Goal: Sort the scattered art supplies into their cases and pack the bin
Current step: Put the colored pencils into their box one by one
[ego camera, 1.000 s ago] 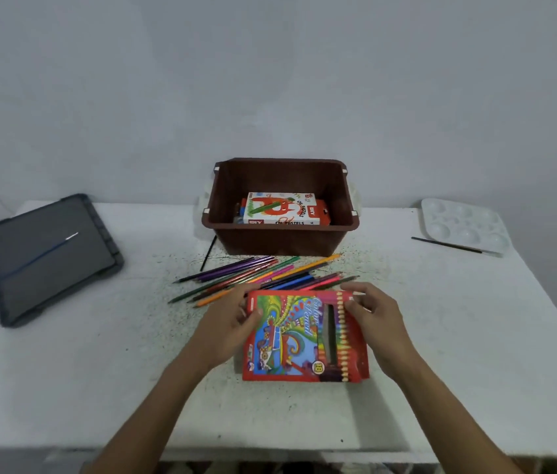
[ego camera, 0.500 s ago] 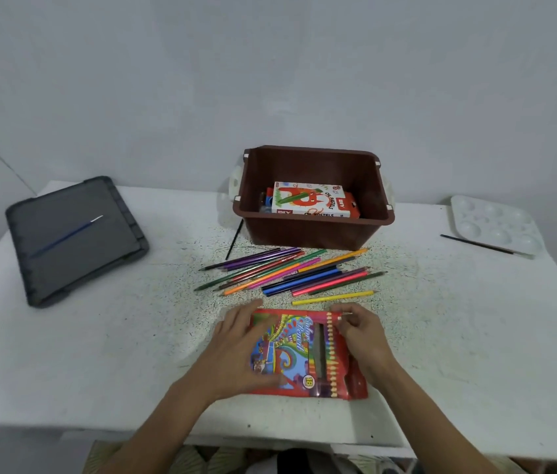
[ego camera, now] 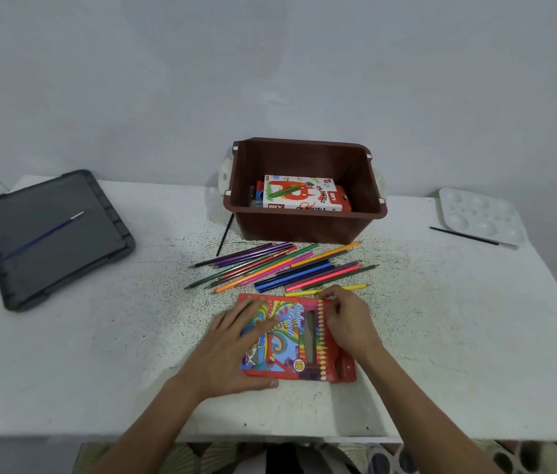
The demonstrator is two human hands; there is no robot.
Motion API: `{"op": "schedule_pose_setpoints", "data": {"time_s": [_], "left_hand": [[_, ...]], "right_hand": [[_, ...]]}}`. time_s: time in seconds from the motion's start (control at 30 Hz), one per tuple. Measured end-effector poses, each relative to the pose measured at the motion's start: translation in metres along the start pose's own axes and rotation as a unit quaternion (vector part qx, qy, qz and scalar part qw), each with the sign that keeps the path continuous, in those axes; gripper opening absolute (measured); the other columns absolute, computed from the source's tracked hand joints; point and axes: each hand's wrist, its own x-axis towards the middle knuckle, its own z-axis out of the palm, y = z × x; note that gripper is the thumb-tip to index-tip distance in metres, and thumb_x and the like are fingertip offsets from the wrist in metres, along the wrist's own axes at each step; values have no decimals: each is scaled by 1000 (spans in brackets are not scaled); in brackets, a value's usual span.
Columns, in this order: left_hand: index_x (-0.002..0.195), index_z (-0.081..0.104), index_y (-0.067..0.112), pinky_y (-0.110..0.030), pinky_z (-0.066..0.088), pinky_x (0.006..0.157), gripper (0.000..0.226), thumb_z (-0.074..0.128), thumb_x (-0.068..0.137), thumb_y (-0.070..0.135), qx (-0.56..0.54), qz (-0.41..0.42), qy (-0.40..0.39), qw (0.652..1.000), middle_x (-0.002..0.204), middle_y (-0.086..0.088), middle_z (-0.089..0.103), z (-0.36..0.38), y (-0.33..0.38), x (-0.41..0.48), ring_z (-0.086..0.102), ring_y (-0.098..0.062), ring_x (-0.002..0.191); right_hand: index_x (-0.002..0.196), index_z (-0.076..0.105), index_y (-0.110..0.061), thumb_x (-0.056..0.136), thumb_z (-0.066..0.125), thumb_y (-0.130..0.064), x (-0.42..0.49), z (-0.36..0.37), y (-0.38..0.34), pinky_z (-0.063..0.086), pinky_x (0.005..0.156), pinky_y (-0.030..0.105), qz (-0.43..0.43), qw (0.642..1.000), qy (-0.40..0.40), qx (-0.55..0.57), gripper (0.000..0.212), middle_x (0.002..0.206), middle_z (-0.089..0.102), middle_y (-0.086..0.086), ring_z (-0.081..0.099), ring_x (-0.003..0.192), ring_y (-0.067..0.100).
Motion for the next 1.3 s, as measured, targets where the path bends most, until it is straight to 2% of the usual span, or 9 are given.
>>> {"op": "schedule_pose_setpoints", "data": {"time_s": [0.13, 0.3, 0.4, 0.47, 0.57, 0.63, 0.73, 1.03, 1.3], "left_hand": [[153, 14, 45, -45, 13, 116, 96, 45, 74, 90, 8, -5, 8, 1000, 165, 8, 6, 3, 2, -1, -2, -14, 152], [153, 13, 45, -46, 12, 116, 97, 45, 74, 90, 8, -22, 13, 1000, 165, 9, 4, 5, 2, -3, -4, -12, 151], [153, 8, 48, -44, 10, 117, 96, 44, 74, 90, 12, -23, 14, 1000, 165, 9, 2, 5, 2, -2, -5, -12, 151], [152, 7, 48, -42, 9, 117, 96, 43, 74, 91, 11, -26, 12, 1000, 165, 10, 1, 4, 2, -2, -6, -12, 151], [152, 6, 49, -41, 4, 117, 96, 42, 74, 91, 5, -37, 9, 999, 164, 12, -4, 4, 1, -2, -10, -11, 151], [152, 6, 48, -41, 2, 117, 96, 41, 74, 91, 7, -40, 7, 999, 164, 13, -7, 4, 1, -1, -12, -10, 150], [154, 13, 43, -42, 6, 117, 97, 43, 74, 90, 2, -41, 14, 999, 165, 11, -3, 5, 2, -1, -9, -12, 151], [154, 20, 38, -45, 12, 118, 98, 44, 75, 90, 2, -43, 20, 999, 165, 8, 1, 5, 3, 0, -5, -14, 152], [154, 19, 39, -48, 15, 119, 97, 43, 75, 90, 6, -45, 16, 999, 165, 8, 1, 5, 3, -1, -6, -15, 152]], "right_hand": [[110, 66, -13, 96, 52, -8, 2, 2, 3, 38, 67, 26, -45, 997, 25, -51, 20, 98, 63, 8, 58, 81, 20], [122, 62, -14, 94, 52, -7, 7, -6, 7, 44, 70, 28, -96, 987, 67, -109, 31, 99, 52, 7, 59, 85, 27], [112, 65, -8, 91, 62, -12, 13, -15, 21, 49, 64, 31, -118, 972, 79, -188, 22, 95, 51, 12, 59, 75, 29], [100, 62, -6, 89, 65, -13, 18, -21, 34, 42, 55, 29, -115, 954, 94, -260, 14, 91, 49, 12, 54, 70, 27], [100, 55, -7, 90, 62, -10, 20, -34, 52, 33, 51, 29, -95, 933, 125, -324, 13, 93, 44, 11, 38, 72, 22], [103, 55, -7, 91, 58, -7, 17, -45, 60, 31, 51, 31, -79, 926, 148, -339, 13, 94, 44, 12, 36, 74, 23], [106, 59, -9, 88, 60, 0, 11, -60, 70, 30, 50, 31, -86, 916, 173, -351, 20, 95, 50, 16, 47, 75, 32], [108, 65, -11, 70, 70, 13, -12, -84, 105, 46, 60, 39, -266, 876, 160, -369, 45, 107, 58, 20, 50, 78, 35], [111, 61, -18, 72, 80, -7, -46, -53, 102, 41, 65, 35, -344, 859, 107, -363, 45, 96, 59, 10, 48, 78, 24]]}}
